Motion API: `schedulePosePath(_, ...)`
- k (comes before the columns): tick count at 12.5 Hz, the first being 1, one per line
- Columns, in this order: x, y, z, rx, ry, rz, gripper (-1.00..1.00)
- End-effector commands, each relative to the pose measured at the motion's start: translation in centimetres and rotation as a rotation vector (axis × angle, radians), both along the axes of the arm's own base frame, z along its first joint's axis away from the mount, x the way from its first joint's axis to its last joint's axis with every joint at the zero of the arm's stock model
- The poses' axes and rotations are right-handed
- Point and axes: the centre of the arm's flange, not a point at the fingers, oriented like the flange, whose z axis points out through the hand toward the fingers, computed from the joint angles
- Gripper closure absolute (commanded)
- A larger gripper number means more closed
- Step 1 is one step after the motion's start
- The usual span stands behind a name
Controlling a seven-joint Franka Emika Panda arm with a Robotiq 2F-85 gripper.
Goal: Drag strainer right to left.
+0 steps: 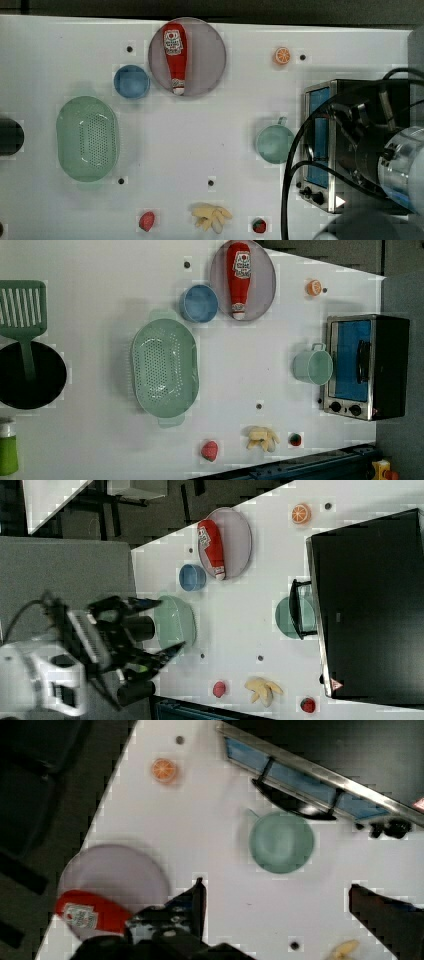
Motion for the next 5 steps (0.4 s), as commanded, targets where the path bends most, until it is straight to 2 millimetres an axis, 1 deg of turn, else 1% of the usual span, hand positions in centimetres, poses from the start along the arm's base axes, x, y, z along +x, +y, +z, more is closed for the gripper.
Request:
schedulePosePath(1, 4.27, 11.91, -3.87, -0.083, 0.115, 0.283, -1.0)
schedulePosePath(5, 4.43, 12.06, -4.16, -0.087, 0.122, 0.283, -1.0)
